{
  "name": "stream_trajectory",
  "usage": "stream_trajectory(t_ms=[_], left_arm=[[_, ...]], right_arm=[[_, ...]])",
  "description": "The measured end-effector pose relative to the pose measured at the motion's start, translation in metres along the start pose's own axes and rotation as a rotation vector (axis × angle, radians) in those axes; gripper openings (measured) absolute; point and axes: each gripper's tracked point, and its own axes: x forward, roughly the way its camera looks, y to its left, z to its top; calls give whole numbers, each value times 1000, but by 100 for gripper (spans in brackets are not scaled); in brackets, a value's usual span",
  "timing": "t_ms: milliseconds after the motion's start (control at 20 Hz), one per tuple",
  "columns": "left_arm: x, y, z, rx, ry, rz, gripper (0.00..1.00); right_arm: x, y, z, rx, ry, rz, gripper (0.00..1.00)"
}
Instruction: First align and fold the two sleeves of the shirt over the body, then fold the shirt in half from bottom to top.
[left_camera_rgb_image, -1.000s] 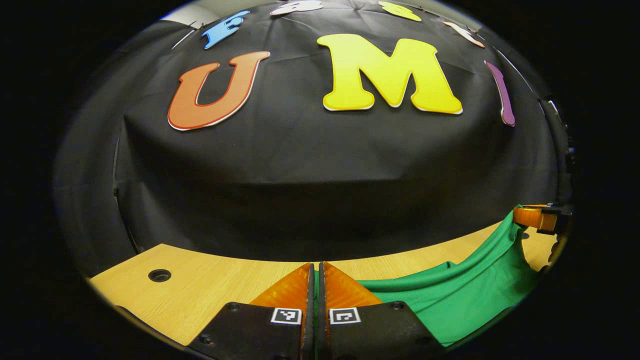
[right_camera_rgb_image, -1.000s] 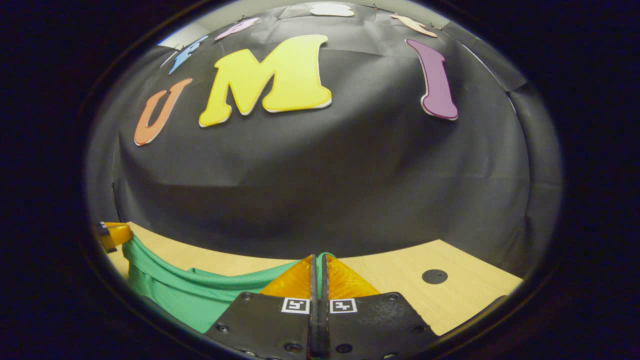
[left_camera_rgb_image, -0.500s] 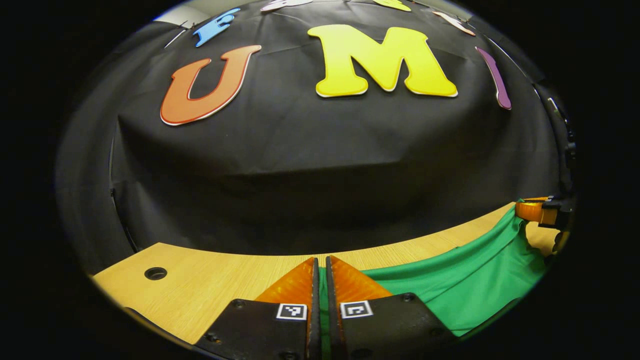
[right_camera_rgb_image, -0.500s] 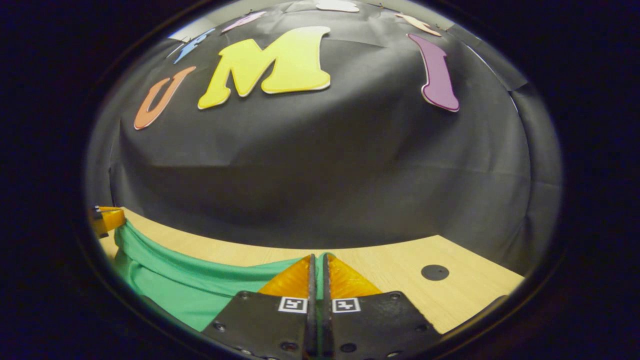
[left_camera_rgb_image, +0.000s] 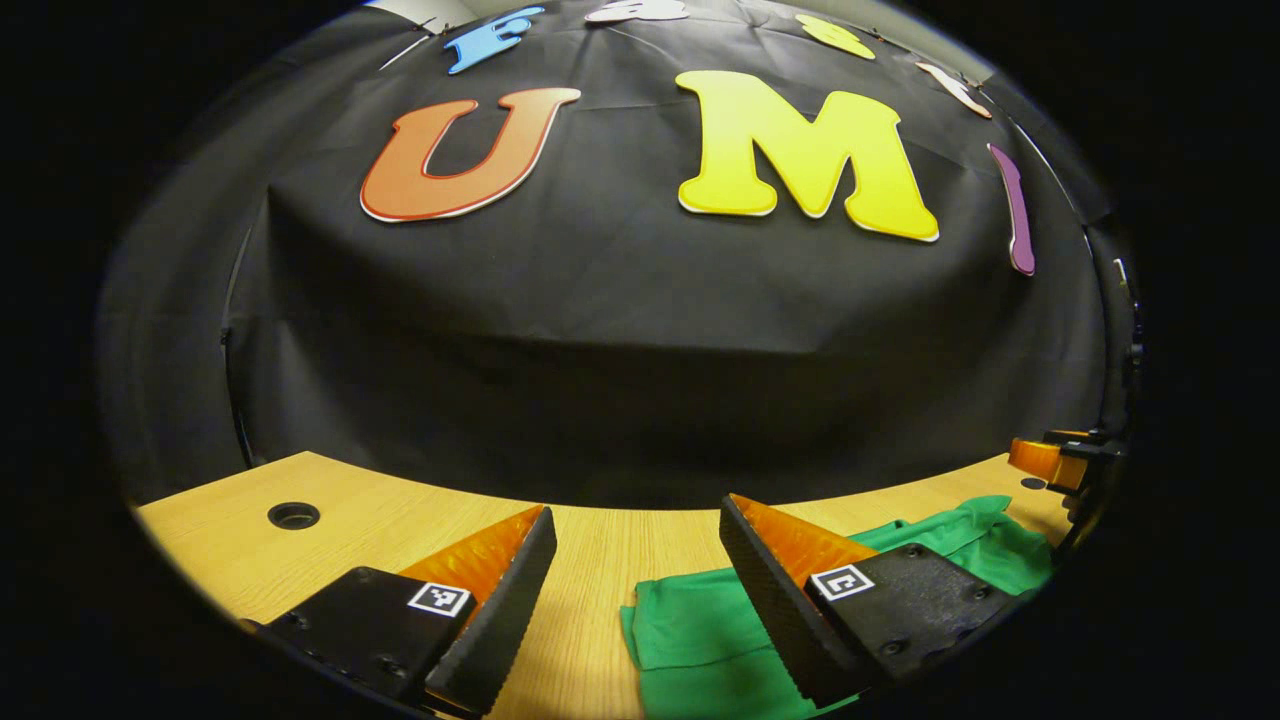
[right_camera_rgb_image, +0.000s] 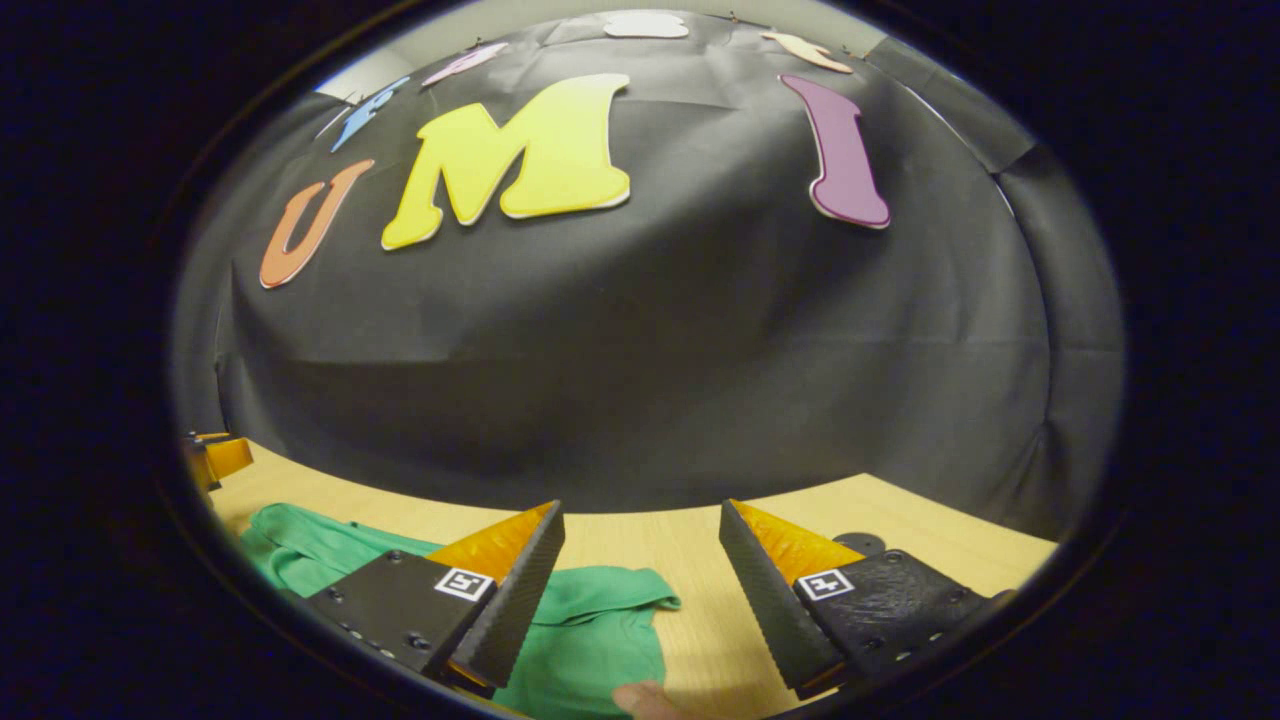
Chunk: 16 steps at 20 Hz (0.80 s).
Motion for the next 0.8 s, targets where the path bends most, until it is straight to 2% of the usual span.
stream_trajectory(t_ms=[200, 250, 350, 500, 600, 800], left_arm=[[-33, 12, 3, -30, 1, 43, 100], [-44, 16, 4, -35, 1, 60, 100], [-69, 30, 5, -29, 26, 144, 100], [-101, 24, 17, 15, 43, 174, 100], [-123, 9, 28, 25, 34, 164, 100], [-173, -45, 50, 55, 13, 97, 100]], right_arm=[[-35, -22, 59, -57, -98, -60, 96], [-48, -19, 71, -72, -110, -51, 96], [-74, -18, 94, -74, -128, -40, 96], [-110, -14, 122, -42, -163, -4, 95], [-127, -20, 129, -56, -159, 16, 95], [-159, -63, 145, -104, -150, -6, 95]])
